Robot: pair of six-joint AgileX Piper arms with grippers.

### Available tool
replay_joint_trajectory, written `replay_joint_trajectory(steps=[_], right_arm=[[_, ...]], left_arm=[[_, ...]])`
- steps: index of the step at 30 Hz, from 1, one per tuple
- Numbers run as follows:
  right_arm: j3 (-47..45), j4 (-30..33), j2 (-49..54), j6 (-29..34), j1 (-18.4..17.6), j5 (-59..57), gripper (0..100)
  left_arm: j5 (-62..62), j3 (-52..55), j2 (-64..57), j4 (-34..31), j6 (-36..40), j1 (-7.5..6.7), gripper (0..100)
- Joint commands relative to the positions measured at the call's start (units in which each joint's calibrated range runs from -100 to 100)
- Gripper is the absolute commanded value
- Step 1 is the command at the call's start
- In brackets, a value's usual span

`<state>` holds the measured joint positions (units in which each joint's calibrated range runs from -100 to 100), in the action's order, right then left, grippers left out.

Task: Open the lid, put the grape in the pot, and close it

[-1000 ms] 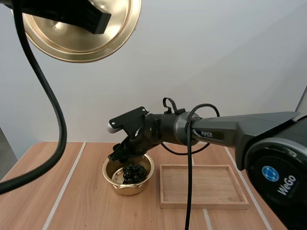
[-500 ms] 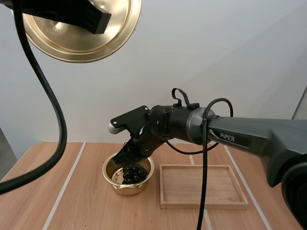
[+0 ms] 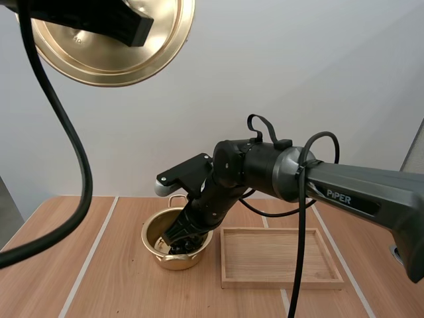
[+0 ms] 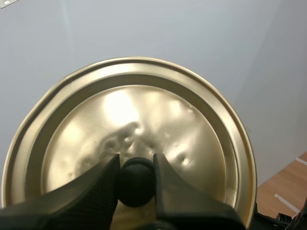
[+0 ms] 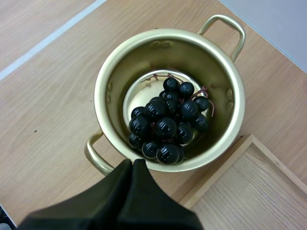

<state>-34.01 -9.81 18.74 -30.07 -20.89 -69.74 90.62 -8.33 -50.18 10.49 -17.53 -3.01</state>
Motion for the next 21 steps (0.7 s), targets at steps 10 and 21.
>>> replay_joint_trajectory(steps=[10,21], right_arm=[[-6.5,0.65,-5.4,-0.21,0.06,22.21,0],[-5.2,1.77,-14.46,-0.45,0.06,34.23,0]], left_arm=[[-1.29,-0.47,-0.21,-0.02,0.28,-0.05,0],[1.12,-0.47,-0.21,-0.03,1.2,-0.05,0]])
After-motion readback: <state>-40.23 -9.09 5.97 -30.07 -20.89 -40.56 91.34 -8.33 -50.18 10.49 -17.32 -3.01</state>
